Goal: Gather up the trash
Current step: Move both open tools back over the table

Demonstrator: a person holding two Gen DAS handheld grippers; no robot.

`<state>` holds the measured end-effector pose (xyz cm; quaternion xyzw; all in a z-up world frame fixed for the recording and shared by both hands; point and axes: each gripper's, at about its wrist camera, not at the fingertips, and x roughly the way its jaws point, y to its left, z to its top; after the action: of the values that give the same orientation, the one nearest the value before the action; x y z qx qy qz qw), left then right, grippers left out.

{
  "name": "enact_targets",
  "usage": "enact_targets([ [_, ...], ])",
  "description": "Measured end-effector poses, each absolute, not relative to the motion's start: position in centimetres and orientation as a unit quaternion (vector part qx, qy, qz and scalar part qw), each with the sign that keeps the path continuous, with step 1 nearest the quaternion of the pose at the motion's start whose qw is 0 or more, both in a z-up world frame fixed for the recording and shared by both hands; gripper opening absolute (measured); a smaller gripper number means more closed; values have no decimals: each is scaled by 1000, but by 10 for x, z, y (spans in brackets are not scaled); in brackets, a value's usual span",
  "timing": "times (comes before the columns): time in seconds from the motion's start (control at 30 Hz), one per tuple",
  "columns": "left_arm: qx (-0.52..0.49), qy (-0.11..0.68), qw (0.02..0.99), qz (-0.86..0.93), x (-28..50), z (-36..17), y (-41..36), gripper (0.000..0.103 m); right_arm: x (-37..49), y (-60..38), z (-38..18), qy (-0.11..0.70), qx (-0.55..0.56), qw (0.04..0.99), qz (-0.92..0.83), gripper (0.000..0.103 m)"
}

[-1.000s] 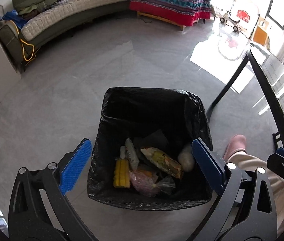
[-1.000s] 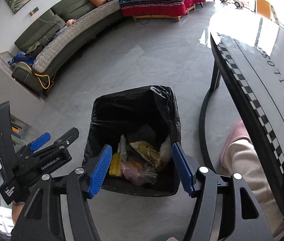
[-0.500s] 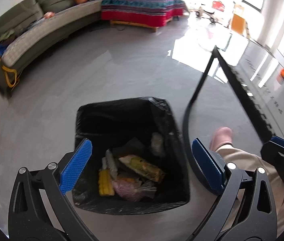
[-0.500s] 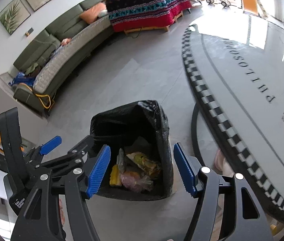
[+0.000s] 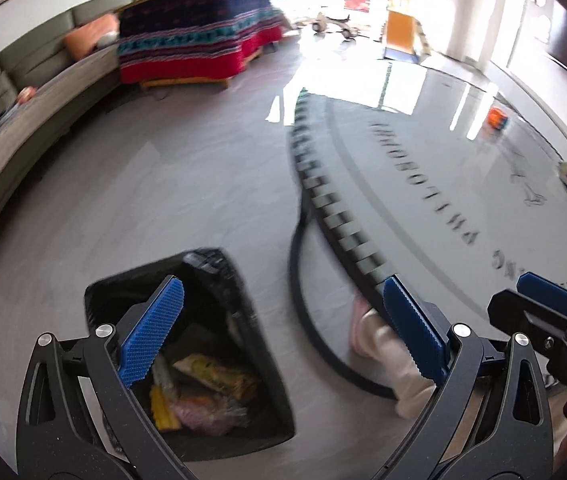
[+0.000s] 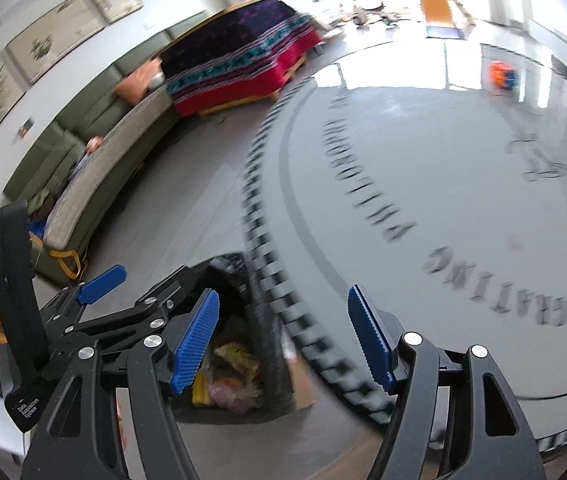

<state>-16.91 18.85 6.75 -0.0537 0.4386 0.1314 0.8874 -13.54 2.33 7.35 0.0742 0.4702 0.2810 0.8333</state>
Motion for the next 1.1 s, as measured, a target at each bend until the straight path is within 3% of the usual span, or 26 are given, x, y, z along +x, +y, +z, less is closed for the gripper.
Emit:
enact_targets([
  [0.47, 4, 445, 895, 13, -70, 88, 68, 97, -59, -118, 87, 447, 108, 875, 149, 69],
  [0.97, 47, 480, 873, -68, 14, 73, -29, 97, 27, -245, 74, 443, 103, 890, 40, 69],
  [1.1, 34, 491, 867, -81, 41, 68, -44, 97, 53, -272, 70, 440, 91, 893, 23, 76],
])
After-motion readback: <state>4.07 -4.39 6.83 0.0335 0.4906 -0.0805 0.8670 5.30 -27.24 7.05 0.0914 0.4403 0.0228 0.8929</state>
